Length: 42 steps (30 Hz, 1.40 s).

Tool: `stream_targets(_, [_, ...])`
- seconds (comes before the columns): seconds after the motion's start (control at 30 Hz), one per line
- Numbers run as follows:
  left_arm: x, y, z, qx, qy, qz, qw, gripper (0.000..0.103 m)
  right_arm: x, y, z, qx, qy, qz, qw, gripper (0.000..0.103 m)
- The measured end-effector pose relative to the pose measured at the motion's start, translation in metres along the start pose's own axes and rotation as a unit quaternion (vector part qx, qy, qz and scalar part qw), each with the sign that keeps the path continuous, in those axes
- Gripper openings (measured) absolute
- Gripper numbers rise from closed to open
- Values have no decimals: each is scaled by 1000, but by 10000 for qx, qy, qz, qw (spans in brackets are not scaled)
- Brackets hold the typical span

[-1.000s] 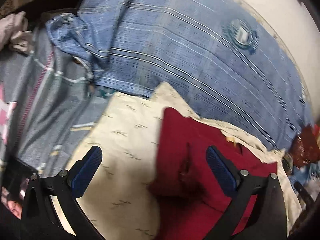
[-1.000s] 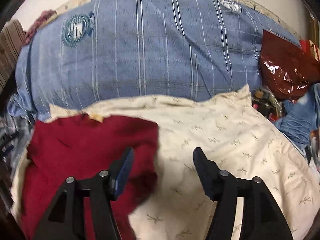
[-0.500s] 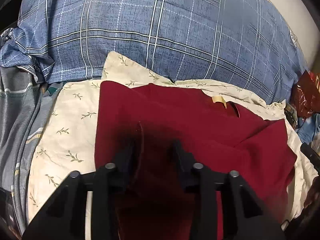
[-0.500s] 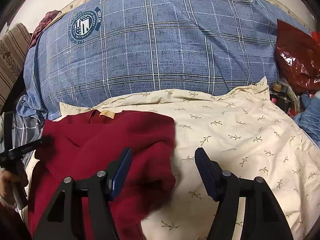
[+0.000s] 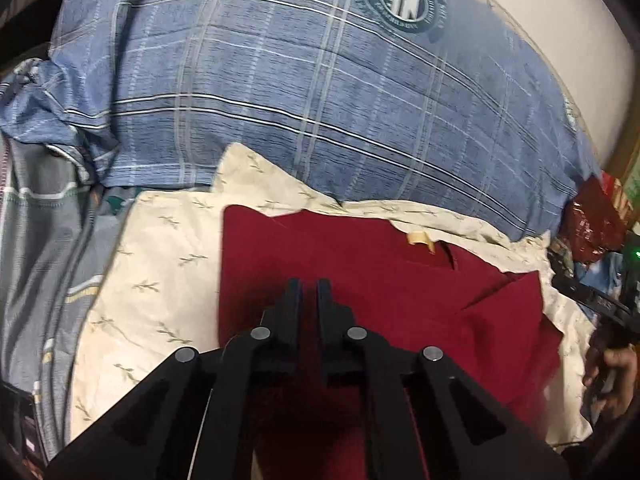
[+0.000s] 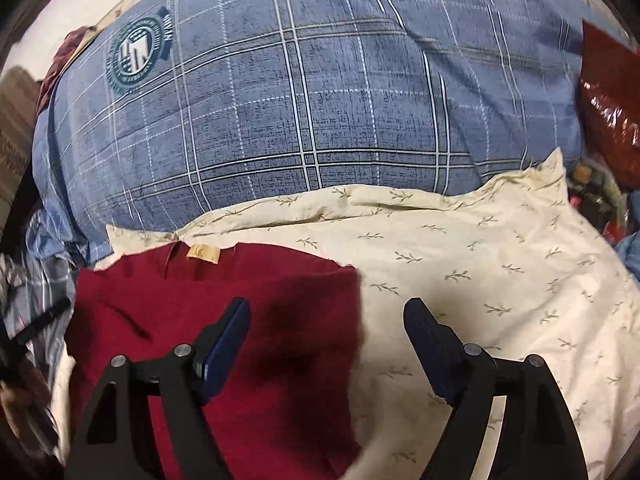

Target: Fold small clothes

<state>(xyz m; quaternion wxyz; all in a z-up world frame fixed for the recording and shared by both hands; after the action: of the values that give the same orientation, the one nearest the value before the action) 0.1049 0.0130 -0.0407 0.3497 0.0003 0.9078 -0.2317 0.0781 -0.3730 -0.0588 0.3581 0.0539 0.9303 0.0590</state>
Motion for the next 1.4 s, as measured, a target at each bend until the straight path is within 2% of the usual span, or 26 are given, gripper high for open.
stream_targets(0.03, [1,-2,-1,14,-12,46,10000,15,0,2,-1,-10,-22,-15,10000,81])
stream_targets(0.07, [2,-5,-1,19,-33,106,9999,31,2,5,-1,-24,-53,-52,10000,81])
stream_targets(0.13, [4,-8,1,15,-48,147,9999,52,7,10,-2,-49,-62,-93,9999,81])
stream_targets(0.17, [5,-8,4,2,-29,127,9999,52,9,11,-2,-71,-65,-91,9999,81])
stream_targets(0.3, [16,-8,23,-190,343,236,9990,51,12,13,-3,-181,-49,-99,9998,81])
stream_targets(0.33, [19,-9,26,-171,408,270,9987,40,11,13,-4,-189,-76,-98,9997,81])
stream_targets(0.37, [21,-11,28,-224,423,336,9983,23,11,12,-6,-191,-121,-76,9997,81])
stream_targets(0.4, [23,-13,29,-298,404,439,9978,15,11,11,-7,-199,-160,-39,9997,81])
stream_targets(0.43, [24,-15,29,-303,400,491,9975,12,11,10,-7,-213,-181,3,9996,81])
stream_targets(0.53, [20,-16,21,-206,234,365,9988,10,12,6,-4,-197,-157,69,9997,81])
stream_targets(0.6, [9,-16,7,-71,-22,216,9997,10,9,1,-3,-113,-149,64,9998,81])
stream_targets(0.67, [-7,-11,-14,259,-432,-107,9987,10,0,-6,-6,-28,-261,140,9996,81])
stream_targets(0.7, [-12,-7,-21,277,-606,-199,9976,10,-3,-8,-5,-29,-287,174,9994,81])
stream_targets(0.73, [-16,-1,-23,146,-700,-245,9971,10,-8,-10,-3,-63,-275,213,9994,83])
stream_targets(0.77, [-15,4,-19,45,-629,-249,9977,10,-12,-12,5,-137,-140,263,9995,89])
stream_targets(0.9, [1,15,12,-27,-8,-531,9986,10,-8,-9,33,-532,412,519,9964,90])
stream_targets(1.03, [4,5,12,-45,-4,-321,9995,10,5,-4,69,-596,957,382,9929,93])
stream_targets(1.07, [4,4,11,-45,-16,-286,9996,10,7,-1,75,-630,1017,297,9924,85])
stream_targets(1.1, [4,3,11,-46,-31,-273,9996,10,6,4,82,-609,1087,41,9922,43])
stream_targets(1.13, [3,3,9,-20,-63,-304,9995,10,4,7,82,-554,1048,-139,9929,27])
stream_targets(1.2, [0,6,7,47,-173,-407,9990,11,-11,15,66,-153,485,-663,9965,18])
stream_targets(1.27, [-1,11,12,-114,-187,-453,9987,15,-16,5,67,451,277,-742,9958,16])
stream_targets(1.3, [2,14,17,-197,-54,-478,9986,15,-11,-5,78,455,472,-492,9966,16])
stream_targets(1.37, [8,19,25,-180,204,-588,9979,16,0,-20,85,169,703,51,9974,19])
stream_targets(1.4, [10,20,26,-203,241,-614,9976,16,3,-26,80,132,598,185,9980,33])
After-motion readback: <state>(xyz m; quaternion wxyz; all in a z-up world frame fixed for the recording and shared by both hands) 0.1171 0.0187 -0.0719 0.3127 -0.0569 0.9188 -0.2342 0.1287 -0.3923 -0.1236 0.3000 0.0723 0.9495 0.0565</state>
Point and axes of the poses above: each gripper's, at about its wrist camera, not at the fingertips, and z roughly the way its jaws point, y to its left, x to its underside, the point moved 6 cm from there along z, roughly the way its jaws point, and after that the axes turned 9 degrees about -z, right-handed, at the moved point
